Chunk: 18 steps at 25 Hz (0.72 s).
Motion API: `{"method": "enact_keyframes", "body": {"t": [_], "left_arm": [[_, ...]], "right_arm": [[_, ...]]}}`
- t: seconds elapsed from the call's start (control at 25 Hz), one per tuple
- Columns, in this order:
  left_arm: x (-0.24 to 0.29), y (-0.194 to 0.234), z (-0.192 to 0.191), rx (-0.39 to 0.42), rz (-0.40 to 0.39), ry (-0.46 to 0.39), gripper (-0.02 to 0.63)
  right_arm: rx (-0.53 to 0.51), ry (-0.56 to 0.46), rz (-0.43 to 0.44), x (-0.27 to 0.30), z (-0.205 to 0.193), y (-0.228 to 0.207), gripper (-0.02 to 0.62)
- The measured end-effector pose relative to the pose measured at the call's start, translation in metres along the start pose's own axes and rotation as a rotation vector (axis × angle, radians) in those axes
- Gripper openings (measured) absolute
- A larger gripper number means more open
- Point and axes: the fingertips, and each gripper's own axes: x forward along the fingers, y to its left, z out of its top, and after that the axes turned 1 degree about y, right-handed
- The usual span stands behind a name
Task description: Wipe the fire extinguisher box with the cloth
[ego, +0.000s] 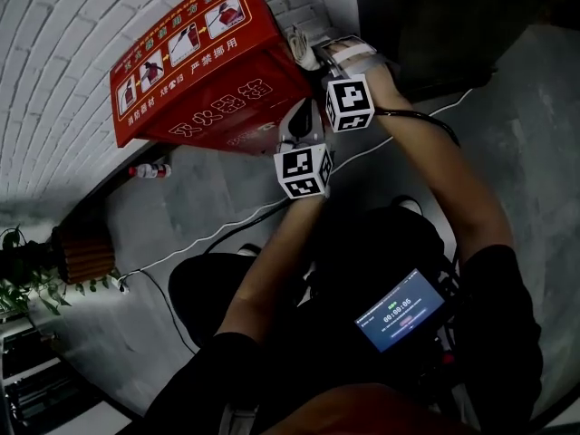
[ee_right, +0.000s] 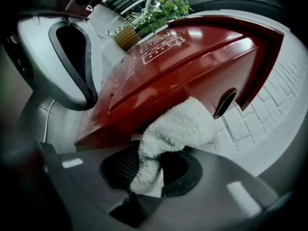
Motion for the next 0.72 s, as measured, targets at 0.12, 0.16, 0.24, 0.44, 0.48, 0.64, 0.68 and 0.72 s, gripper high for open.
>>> {"method": "enact_keyframes", "body": {"t": [0.12, 0.16, 0.24, 0.44, 0.48, 0.64, 0.68, 0.72], "left_arm": [[0.004, 0.004, -0.016, 0.005, 0.008, 0.018, 0.0], [0.006, 0.006, -0.022, 0.005, 0.013, 0.025, 0.0], [0.008, 0.01, -0.034, 0.0, 0.019, 0.043, 0.0], [0.014, 0.014, -0.06, -0.006, 0.015, 0.083, 0.0], [0.016, 0.015, -0.064, -0.006, 0.013, 0.09, 0.0], [0.019, 0.009, -0.082, 0.005, -0.009, 0.127, 0.0], [0.019, 0.007, -0.087, 0.008, -0.015, 0.138, 0.0], [0.019, 0.006, -0.093, 0.011, -0.019, 0.149, 0.0]], "right_arm": [[0.0, 0.011, 0.012, 0.011, -0.007, 0.012, 0.094], [0.003, 0.014, 0.016, 0.015, -0.01, 0.017, 0.094], [0.006, 0.022, 0.023, 0.022, -0.014, 0.027, 0.094], [0.004, 0.05, 0.063, 0.04, -0.026, 0.056, 0.094], [0.004, 0.056, 0.072, 0.043, -0.029, 0.062, 0.094], [0.013, 0.074, 0.083, 0.055, -0.037, 0.083, 0.094], [0.017, 0.077, 0.083, 0.058, -0.038, 0.088, 0.094], [0.018, 0.082, 0.082, 0.06, -0.04, 0.092, 0.094]]}}
